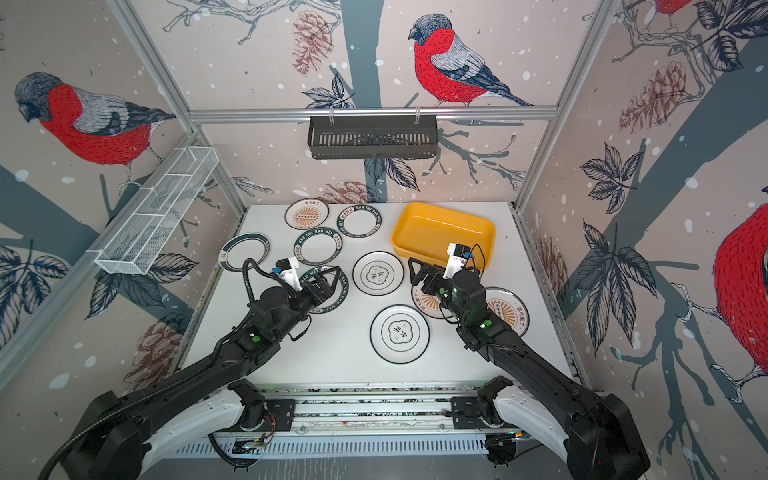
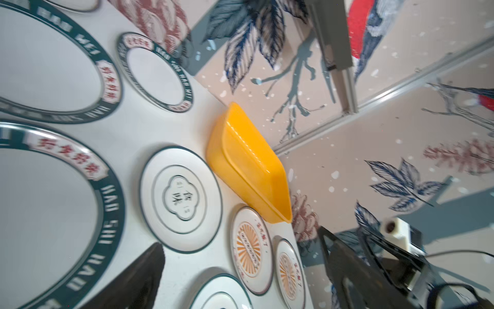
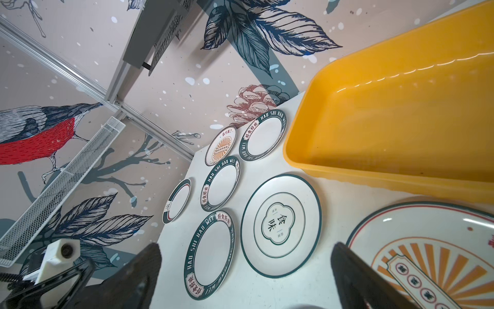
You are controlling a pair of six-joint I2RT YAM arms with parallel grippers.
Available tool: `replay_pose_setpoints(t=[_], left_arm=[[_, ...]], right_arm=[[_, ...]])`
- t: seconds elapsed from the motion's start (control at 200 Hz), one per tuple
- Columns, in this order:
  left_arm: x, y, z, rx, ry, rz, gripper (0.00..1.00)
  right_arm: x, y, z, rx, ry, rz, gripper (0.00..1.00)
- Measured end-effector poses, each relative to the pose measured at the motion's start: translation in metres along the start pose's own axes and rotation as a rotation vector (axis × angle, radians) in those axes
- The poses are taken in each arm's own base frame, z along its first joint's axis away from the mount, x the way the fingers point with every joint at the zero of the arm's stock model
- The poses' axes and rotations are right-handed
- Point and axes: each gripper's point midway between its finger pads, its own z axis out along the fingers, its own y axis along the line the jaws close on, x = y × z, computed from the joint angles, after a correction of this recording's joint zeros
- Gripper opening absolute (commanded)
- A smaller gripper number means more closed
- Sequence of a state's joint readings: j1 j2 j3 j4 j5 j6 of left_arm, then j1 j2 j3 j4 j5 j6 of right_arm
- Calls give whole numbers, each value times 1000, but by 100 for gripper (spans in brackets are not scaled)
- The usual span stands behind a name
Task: Place the plates into the plastic bin on the countertop
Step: 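Reach the left gripper to the green-rimmed plate while the right gripper nears the bin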
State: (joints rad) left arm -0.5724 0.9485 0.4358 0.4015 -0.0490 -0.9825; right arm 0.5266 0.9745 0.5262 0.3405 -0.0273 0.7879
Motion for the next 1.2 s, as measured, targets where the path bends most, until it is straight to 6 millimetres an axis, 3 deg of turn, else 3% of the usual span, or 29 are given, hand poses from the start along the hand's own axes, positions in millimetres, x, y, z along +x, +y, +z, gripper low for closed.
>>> replay_pose_setpoints(t=[0.145,0.23,0.35,0.49,0.7,0.986,1.201], left_arm=[[-25,22,0,-162,20,82,96],[-38,58,-5,-302,28,95,96],[-40,117,-22,-470,78,56,96],[-32,149,-34,-530,139,8,96],[-11,180,-42,-558,219,-46,92],[11,196,-32,-556,316,-87,83],[21,206,-19,-544,371,-104,65]], right_arm=[[-11,7,12,12,-2,-44,100],[-14,13,20,9,8,-88,100],[-9,24,32,-9,37,-136,100],[7,30,41,-32,92,-167,100],[22,41,51,-61,142,-180,100],[20,54,54,-86,140,-187,100],[31,48,58,-66,173,-186,100]])
